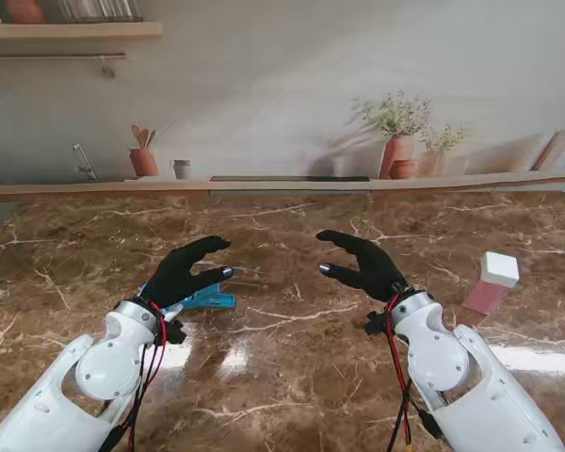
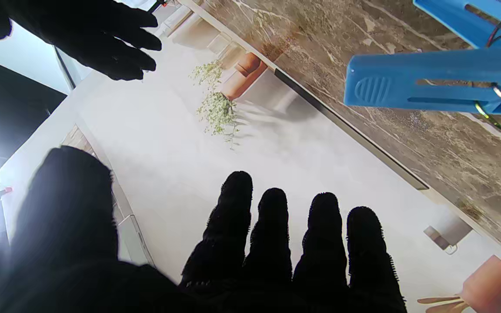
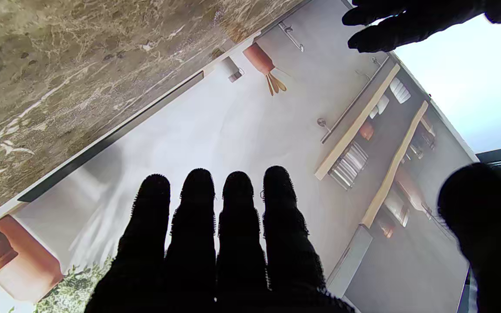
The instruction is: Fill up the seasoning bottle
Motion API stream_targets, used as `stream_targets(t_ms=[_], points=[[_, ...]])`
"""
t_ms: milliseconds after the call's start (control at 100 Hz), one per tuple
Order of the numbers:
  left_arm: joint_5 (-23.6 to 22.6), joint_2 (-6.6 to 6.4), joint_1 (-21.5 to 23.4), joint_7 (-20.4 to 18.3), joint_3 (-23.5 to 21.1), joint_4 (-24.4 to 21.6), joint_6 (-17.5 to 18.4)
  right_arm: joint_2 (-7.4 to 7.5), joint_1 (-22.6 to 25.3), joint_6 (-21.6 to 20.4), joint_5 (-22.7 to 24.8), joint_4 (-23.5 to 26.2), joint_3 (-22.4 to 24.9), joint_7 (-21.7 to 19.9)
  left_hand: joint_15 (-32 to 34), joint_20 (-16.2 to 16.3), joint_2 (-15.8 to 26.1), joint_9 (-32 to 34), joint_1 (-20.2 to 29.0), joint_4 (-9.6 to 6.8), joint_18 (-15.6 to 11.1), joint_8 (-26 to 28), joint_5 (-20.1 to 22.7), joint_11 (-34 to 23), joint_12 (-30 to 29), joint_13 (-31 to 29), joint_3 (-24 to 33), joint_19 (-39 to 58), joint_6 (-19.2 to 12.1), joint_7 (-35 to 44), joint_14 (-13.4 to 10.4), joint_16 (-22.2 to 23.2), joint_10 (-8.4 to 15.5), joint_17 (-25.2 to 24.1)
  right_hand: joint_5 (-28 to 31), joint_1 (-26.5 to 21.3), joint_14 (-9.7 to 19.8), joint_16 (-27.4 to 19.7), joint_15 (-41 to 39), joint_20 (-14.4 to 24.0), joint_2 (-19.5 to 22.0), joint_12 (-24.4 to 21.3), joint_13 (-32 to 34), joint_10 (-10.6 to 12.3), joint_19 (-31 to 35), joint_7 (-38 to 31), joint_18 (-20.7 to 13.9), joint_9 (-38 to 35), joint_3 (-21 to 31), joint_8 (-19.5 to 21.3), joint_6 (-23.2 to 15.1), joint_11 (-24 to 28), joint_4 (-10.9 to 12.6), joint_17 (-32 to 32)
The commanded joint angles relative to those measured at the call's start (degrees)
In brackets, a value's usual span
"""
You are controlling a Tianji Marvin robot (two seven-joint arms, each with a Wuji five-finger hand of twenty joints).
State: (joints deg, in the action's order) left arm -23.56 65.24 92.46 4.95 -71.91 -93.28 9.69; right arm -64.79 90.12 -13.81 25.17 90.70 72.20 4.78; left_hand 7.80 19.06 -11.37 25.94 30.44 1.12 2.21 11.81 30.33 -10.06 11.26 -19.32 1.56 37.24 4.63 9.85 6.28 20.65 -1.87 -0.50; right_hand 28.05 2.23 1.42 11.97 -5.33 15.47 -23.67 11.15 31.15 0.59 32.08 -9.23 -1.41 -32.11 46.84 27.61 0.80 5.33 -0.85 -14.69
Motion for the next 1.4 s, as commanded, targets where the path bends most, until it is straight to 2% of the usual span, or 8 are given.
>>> stream_targets(t_ms=[0, 320, 530, 790, 950, 1130, 1220, 1390], points=[[-0.28, -0.05, 0.14, -0.13, 0.35, -0.12, -0.23, -0.04, 0.55, 0.19, 0.16, -0.09, 0.21, -0.44, -0.77, -0.54, 2.48, -1.99, -1.73, -1.36, -2.75, 0.38, 0.52, -0.10, -0.50, 1.60, -2.02, -1.23, 0.38, -0.85, -2.51, -0.86, 0.21, -1.11, -1.69, -0.31, 0.71, -1.21, 0.11, -0.30, -0.03, -0.80, -2.09, 0.78, -0.37, -0.40, -0.93, 0.76, -1.40, -0.75, -1.07, 0.29, 1.92, 0.58], [-0.62, -0.06, 0.22, 0.07, 0.49, 0.16, 0.11, -0.03, 1.24, 0.14, 0.66, 0.03, 0.60, -0.05, -0.80, -0.54, 2.36, -2.03, -1.48, -1.37, -2.71, 0.50, 0.50, -0.07, -0.54, 1.57, -1.98, -1.06, 0.42, -0.96, -2.48, -0.87, 0.19, -0.94, -1.69, -0.96, 0.58, -1.07, 0.04, 0.16, -0.51, -0.62, -1.75, 0.75, -0.08, -0.77, -0.60, 0.47, -1.61, -0.87, -1.10, 0.33, 1.83, 0.28], [-1.07, -0.12, -0.18, 0.04, 0.53, 0.97, 0.28, 0.19, 2.47, 0.54, 2.49, 3.22, 4.51, -0.14, -0.77, -0.53, 2.27, -2.10, -1.15, -1.31, -2.65, 0.52, 0.39, -0.08, -0.58, 1.54, -2.00, -0.96, 0.45, -1.06, -2.37, -0.86, 0.19, -0.83, -1.91, -1.75, 1.16, -0.82, -0.21, 0.62, -0.94, -0.18, -1.16, 1.41, 0.46, -0.94, -0.65, -0.09, -1.84, -0.89, -1.30, 0.71, 1.50, -0.31], [-1.06, -0.05, -1.07, 0.32, 1.05, 3.02, 0.85, -0.52, 6.80, 2.33, 6.08, 8.01, 12.75, 4.97, -0.74, -0.51, 2.16, -2.10, -0.88, -1.23, -2.75, 0.53, 0.46, -0.14, -0.61, 1.51, -2.02, -0.88, 0.45, -1.07, -2.49, -0.86, 0.24, -0.82, -1.99, -3.19, 1.69, -0.70, -0.09, 0.79, -2.80, 0.28, -1.07, 1.65, 0.32, -1.07, -0.83, -0.34, -1.84, -0.89, -1.25, 0.77, 1.01, -0.06], [-1.04, -0.07, -1.63, 0.18, 1.18, 3.37, 1.12, -1.13, 9.49, 4.66, 8.13, 8.98, 17.99, 8.59, -0.71, -0.51, 2.05, -2.05, -0.77, -1.19, -2.77, 0.53, 0.45, -0.19, -0.60, 1.47, -2.04, -0.86, 0.39, -1.08, -2.44, -0.85, 0.17, -0.85, -2.36, -5.27, 1.95, -0.75, 0.23, 0.67, -6.20, 0.51, -1.76, 1.82, -0.44, -1.04, -1.32, -0.04, -1.36, -0.88, -0.90, 0.62, 0.53, 0.83], [-1.12, -0.19, -2.15, -0.39, 1.12, 3.32, 1.24, -1.90, 11.44, 6.32, 9.85, 7.81, 22.28, 13.15, -0.69, -0.51, 1.98, -1.99, -0.70, -1.18, -2.74, 0.56, 0.53, -0.22, -0.60, 1.42, -2.02, -0.83, 0.31, -1.02, -2.50, -0.84, 0.19, -0.82, -4.85, -6.70, 2.36, -0.91, 0.75, 0.39, -10.08, 0.55, -3.42, 1.90, -1.82, -0.17, -1.92, 1.91, 0.12, -0.99, 0.43, 0.09, 0.11, 2.37], [-1.39, -0.29, -1.99, -0.62, 0.67, 2.96, 1.32, -2.20, 11.64, 6.84, 10.18, 6.36, 23.44, 14.96, -0.68, -0.51, 2.11, -1.96, -0.76, -1.16, -2.68, 0.57, 0.53, -0.22, -0.60, 1.37, -2.03, -0.82, 0.28, -1.00, -2.51, -0.84, 0.15, -0.80, -8.74, -7.76, 2.79, -1.21, 1.53, 0.03, -11.42, 0.57, -6.79, 1.53, -3.82, 1.76, -2.22, 5.54, 0.06, -1.22, 2.21, -0.45, -0.43, 4.58], [-1.87, -0.45, -1.85, -1.07, -0.05, 2.52, 1.24, -2.15, 12.30, 7.24, 10.70, 4.18, 25.66, 14.90, -0.65, -0.50, 2.19, -1.77, -0.61, -1.14, -2.75, 0.57, 0.52, -0.25, -0.55, 1.30, -2.00, -0.78, 0.28, -1.01, -2.35, -0.80, 0.06, -0.78, -12.76, -10.59, 3.60, -1.71, 2.30, -0.22, -13.87, 0.17, -8.96, 1.20, -5.63, 4.03, -1.87, 8.49, -0.65, -1.60, 4.34, -1.20, -0.83, 6.95]])
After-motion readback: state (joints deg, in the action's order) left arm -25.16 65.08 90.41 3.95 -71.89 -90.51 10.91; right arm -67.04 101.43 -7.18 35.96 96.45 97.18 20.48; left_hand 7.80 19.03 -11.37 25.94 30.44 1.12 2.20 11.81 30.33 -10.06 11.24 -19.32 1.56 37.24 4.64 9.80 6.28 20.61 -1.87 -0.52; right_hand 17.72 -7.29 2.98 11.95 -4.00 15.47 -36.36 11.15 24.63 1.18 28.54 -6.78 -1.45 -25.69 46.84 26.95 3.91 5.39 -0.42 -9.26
